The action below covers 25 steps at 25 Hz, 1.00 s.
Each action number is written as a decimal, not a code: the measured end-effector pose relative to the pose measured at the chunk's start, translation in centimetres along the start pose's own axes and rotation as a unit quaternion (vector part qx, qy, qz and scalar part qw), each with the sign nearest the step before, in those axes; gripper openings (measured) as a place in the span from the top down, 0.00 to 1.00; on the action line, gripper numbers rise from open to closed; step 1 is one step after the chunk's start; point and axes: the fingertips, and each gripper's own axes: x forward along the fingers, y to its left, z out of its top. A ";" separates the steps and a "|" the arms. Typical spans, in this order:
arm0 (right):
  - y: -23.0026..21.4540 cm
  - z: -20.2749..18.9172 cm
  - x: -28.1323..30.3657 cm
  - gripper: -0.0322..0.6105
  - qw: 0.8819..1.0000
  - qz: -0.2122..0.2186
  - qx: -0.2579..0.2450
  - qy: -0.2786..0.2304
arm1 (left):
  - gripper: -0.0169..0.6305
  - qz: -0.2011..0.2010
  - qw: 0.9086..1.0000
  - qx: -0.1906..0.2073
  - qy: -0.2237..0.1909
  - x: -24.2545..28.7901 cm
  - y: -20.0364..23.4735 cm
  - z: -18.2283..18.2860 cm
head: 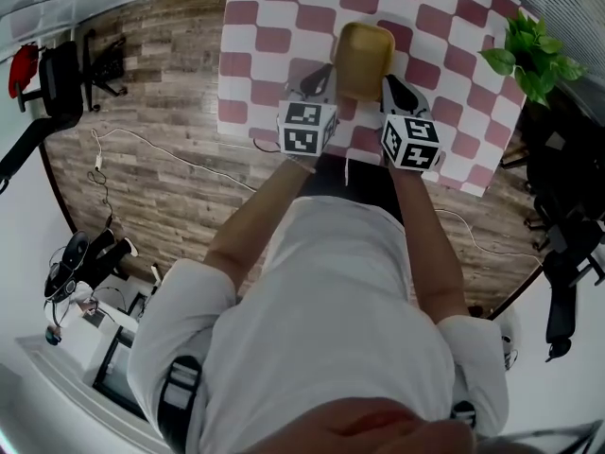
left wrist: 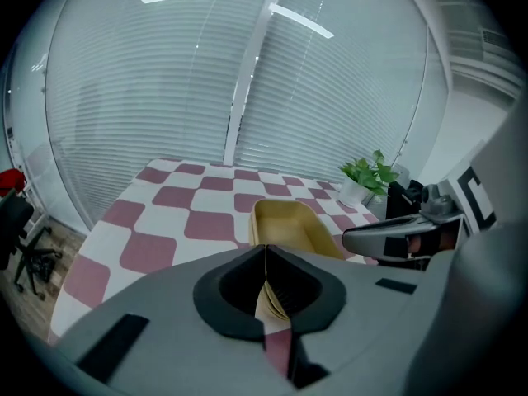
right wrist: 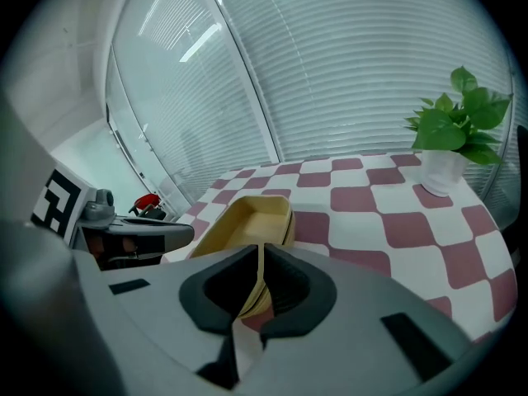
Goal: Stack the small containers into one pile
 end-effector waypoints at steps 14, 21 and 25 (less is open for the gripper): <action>-0.4 -0.7 0.7 0.89 0.999 -0.001 -0.046 0.000 | 0.92 0.007 0.999 0.027 0.021 0.8 0.7 -1.4; 0.1 3.3 -4.8 0.89 0.995 0.004 -0.083 -0.053 | 0.92 -0.026 0.998 0.032 -0.052 -4.6 -2.8 3.6; 1.0 5.5 -8.9 0.89 0.992 0.011 -0.092 -0.086 | 0.92 -0.060 0.994 0.030 -0.085 -7.9 -5.9 5.7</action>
